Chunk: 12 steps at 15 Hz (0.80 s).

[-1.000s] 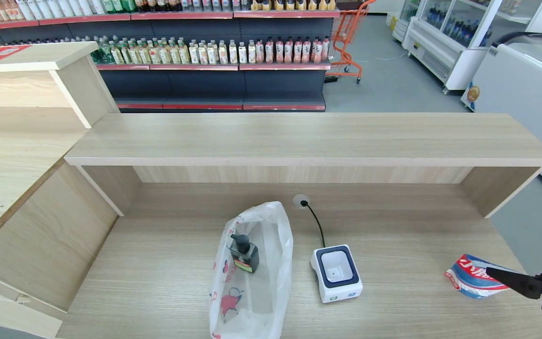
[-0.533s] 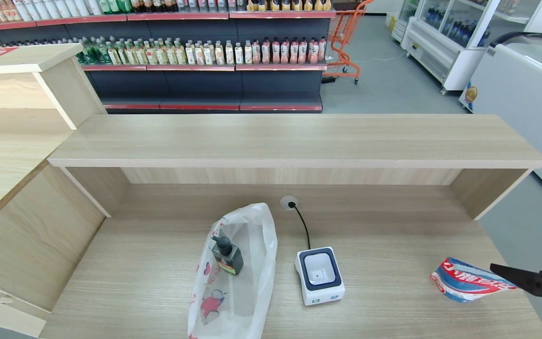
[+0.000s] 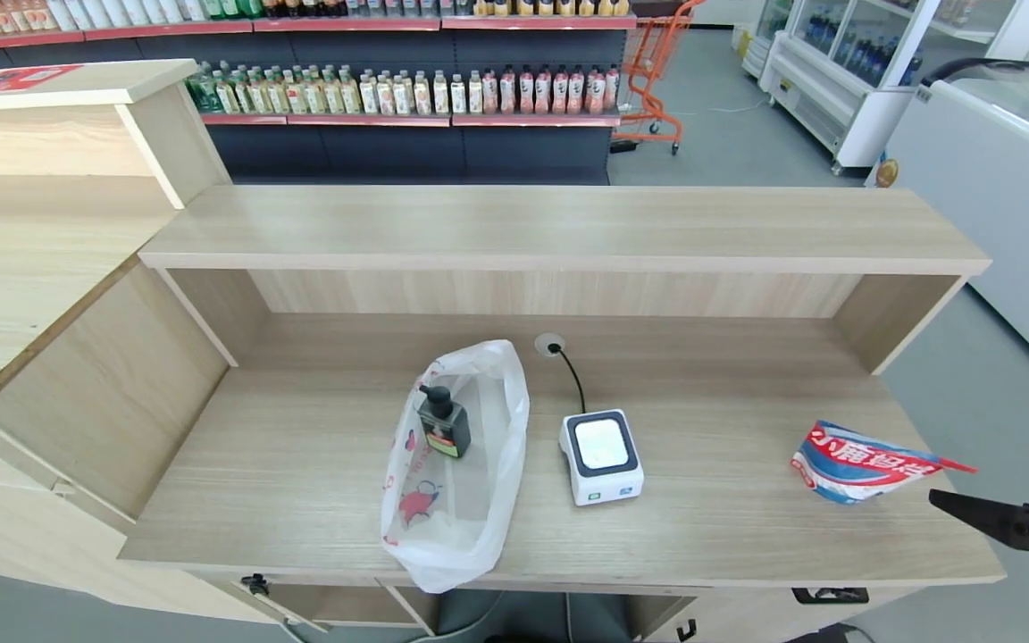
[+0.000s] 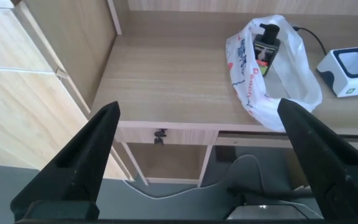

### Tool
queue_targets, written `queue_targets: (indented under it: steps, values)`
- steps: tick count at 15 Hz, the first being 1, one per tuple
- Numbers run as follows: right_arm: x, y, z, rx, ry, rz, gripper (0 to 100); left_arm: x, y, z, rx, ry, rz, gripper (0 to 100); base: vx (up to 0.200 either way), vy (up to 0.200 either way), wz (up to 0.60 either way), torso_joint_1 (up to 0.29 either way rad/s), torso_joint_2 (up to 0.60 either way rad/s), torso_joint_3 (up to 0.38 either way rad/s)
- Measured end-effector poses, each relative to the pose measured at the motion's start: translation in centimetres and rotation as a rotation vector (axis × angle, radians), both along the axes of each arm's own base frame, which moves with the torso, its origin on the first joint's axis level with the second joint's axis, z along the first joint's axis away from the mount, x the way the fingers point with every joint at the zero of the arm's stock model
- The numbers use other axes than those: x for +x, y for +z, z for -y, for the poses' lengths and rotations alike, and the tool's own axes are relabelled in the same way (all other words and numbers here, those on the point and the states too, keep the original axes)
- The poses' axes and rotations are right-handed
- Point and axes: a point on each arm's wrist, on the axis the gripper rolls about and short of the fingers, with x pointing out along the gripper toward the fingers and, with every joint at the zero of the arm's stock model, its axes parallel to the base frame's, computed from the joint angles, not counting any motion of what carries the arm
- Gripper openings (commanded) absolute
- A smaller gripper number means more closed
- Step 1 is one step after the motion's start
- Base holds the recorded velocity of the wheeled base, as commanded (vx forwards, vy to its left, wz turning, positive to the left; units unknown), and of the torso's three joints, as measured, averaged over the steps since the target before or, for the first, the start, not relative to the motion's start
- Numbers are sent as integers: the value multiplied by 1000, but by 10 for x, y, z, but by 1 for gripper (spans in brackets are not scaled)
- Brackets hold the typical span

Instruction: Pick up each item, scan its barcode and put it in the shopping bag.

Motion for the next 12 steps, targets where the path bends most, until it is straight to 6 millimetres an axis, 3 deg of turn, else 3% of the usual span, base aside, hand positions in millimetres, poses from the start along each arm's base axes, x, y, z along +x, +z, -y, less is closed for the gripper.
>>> queue_targets:
  steps: [9,12]
  values:
    - [9,26,4,286,-172,-75,100,0,0,0,2,0,0,100,0,-200,0,3,2,0]
    - [20,40,8,387,-276,-73,100,0,0,0,1,1,1,100,0,0,0,0,0,0]
